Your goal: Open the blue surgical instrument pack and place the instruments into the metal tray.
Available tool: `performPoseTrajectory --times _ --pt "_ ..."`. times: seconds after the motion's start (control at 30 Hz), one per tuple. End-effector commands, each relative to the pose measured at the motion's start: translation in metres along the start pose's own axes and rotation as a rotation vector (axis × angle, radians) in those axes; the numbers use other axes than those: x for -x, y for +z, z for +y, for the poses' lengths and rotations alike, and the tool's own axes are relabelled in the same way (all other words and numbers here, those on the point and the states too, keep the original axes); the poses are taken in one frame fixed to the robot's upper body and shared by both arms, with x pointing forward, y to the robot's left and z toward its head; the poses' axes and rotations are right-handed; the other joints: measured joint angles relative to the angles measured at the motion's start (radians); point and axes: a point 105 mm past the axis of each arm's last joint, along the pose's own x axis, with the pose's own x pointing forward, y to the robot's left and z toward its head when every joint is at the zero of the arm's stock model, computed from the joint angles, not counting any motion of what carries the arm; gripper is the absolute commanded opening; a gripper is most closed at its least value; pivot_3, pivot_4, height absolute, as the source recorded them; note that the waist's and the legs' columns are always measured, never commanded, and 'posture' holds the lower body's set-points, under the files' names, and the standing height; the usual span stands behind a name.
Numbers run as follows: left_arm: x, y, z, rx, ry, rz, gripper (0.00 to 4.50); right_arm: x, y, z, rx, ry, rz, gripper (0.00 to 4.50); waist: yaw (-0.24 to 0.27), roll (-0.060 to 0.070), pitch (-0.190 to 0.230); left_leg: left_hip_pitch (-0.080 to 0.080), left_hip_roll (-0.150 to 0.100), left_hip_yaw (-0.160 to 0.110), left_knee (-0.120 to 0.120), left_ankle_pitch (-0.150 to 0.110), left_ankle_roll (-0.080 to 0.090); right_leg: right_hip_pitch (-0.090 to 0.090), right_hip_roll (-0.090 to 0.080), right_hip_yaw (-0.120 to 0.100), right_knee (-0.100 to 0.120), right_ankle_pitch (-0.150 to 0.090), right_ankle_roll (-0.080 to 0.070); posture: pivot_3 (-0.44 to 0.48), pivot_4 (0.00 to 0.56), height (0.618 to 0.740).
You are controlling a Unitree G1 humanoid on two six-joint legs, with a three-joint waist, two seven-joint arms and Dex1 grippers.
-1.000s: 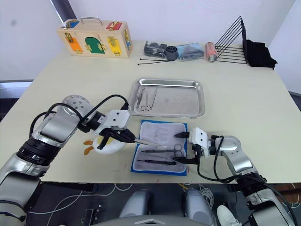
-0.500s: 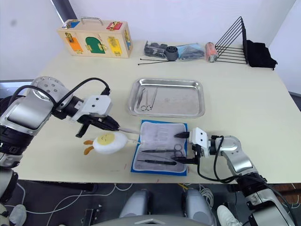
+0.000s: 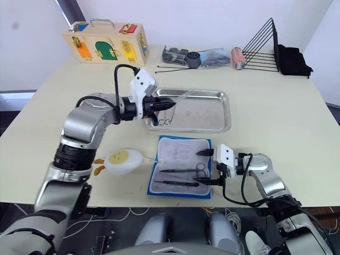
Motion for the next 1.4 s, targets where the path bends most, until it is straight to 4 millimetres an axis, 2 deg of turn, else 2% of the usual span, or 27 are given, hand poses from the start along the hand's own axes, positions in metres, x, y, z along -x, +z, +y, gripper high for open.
performPoseTrajectory --times 0.03,0.13,0.33,0.67,1.0,1.33,1.37,1.4 --pt "-0.004 0.013 0.007 0.007 0.148 -0.057 0.04 0.001 -0.057 0.030 -0.202 0.062 0.183 4.50 -0.001 0.000 0.000 0.000 0.000 0.000 0.000 0.000 0.000 0.000 0.000 0.000 0.000 0.000 0.000 0.000 0.150 0.740" --pt "-0.015 0.001 0.012 0.045 0.290 -0.009 0.04 0.001 -0.057 0.029 -0.199 0.059 0.181 4.50 -0.001 0.000 0.000 0.001 0.000 0.000 0.000 0.000 0.000 0.000 0.000 0.001 0.000 0.000 0.000 0.000 0.150 0.740" --pt "-0.036 -0.015 0.003 0.146 0.387 0.035 0.04 0.000 -0.056 0.029 -0.198 0.058 0.175 4.50 -0.001 0.000 0.000 0.001 -0.001 0.000 0.000 0.000 0.000 0.000 -0.001 0.001 0.000 0.000 0.000 0.000 0.150 0.740" --pt "-0.049 -0.041 0.005 0.292 0.548 0.123 0.04 0.000 -0.055 0.030 -0.203 0.052 0.162 4.50 -0.001 0.001 0.000 0.001 -0.002 0.000 -0.001 0.000 0.000 0.000 -0.001 0.001 0.000 0.000 0.000 0.000 0.150 0.740" --pt "-0.058 -0.059 0.003 0.341 0.609 0.134 0.04 -0.001 -0.055 0.030 -0.202 0.045 0.155 4.50 -0.001 0.001 0.000 0.001 -0.002 0.000 -0.001 0.000 -0.001 0.000 -0.001 0.000 0.000 0.000 0.000 0.000 0.150 0.740" --pt "-0.064 -0.074 -0.003 0.391 0.583 0.168 0.04 -0.001 -0.054 0.029 -0.198 0.037 0.153 4.50 -0.002 0.001 0.000 0.001 -0.002 0.000 -0.001 0.000 -0.001 0.001 -0.001 0.000 0.000 0.000 0.000 0.000 0.150 0.740" --pt "-0.064 -0.073 -0.003 0.385 0.580 0.167 0.92 -0.001 -0.054 0.029 -0.199 0.037 0.152 4.50 -0.002 0.001 0.000 0.001 -0.002 0.000 -0.001 0.000 -0.001 0.001 -0.001 0.000 0.000 0.000 0.000 0.000 0.150 0.740" --pt "-0.063 -0.072 -0.002 0.381 0.583 0.164 1.16 -0.001 -0.054 0.030 -0.199 0.037 0.151 4.50 -0.002 0.001 0.000 0.001 -0.002 0.000 -0.001 0.000 -0.001 0.001 -0.001 0.000 0.000 0.000 0.000 0.000 0.150 0.740"
